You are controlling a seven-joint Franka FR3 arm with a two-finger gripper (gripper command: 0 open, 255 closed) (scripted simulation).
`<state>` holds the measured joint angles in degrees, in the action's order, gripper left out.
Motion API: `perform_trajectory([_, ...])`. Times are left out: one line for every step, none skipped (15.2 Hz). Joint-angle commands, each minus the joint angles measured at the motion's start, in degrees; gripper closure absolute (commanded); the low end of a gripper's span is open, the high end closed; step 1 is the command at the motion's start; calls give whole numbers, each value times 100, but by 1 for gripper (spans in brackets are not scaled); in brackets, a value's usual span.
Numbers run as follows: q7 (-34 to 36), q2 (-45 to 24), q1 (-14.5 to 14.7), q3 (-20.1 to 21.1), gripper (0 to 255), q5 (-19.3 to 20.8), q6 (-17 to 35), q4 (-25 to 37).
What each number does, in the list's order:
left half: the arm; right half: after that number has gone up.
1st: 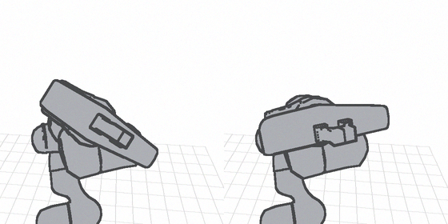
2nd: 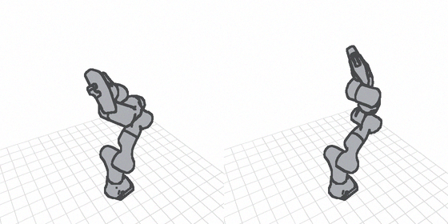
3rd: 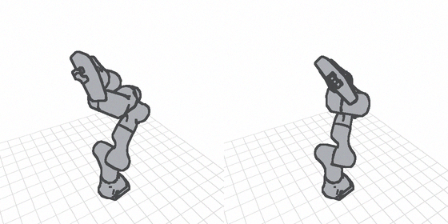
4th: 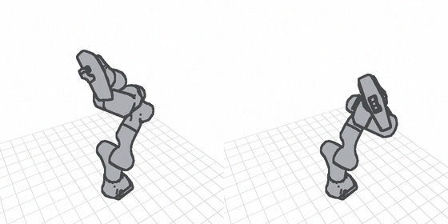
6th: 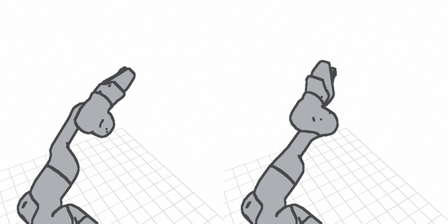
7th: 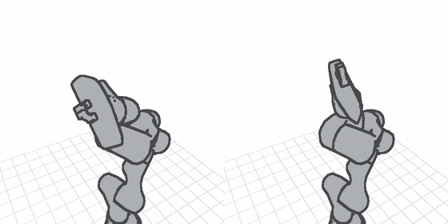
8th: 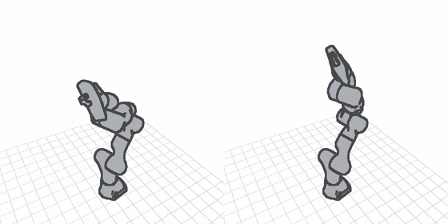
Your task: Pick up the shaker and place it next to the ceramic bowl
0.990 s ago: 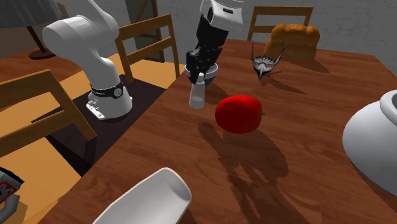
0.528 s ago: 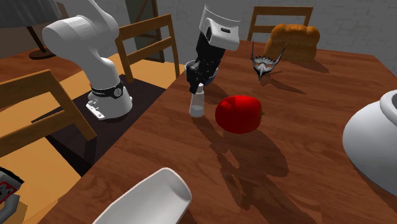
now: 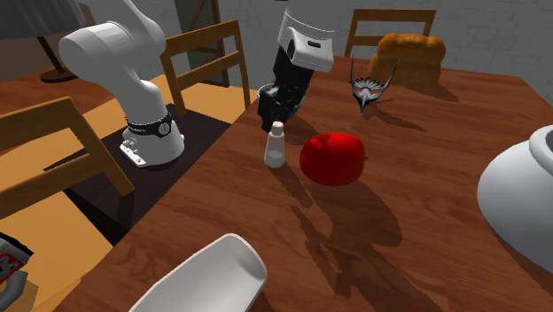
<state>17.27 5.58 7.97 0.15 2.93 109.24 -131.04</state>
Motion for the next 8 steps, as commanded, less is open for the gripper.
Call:
perform_trajectory([0,0,0,0,0,0,0,0])
perform_trajectory([0,0,0,0,0,0,0,0])
perform_trajectory([0,0,0,0,0,0,0,0])
perform_trajectory([0,0,0,0,0,0,0,0])
perform_trajectory([0,0,0,0,0,0,0,0])
perform_trajectory([-3,26,4,5,0,-6,-196,171])
perform_trajectory([-5,43,9,9,0,-12,-391,348])
perform_trajectory([-8,52,13,14,0,-18,-584,532])
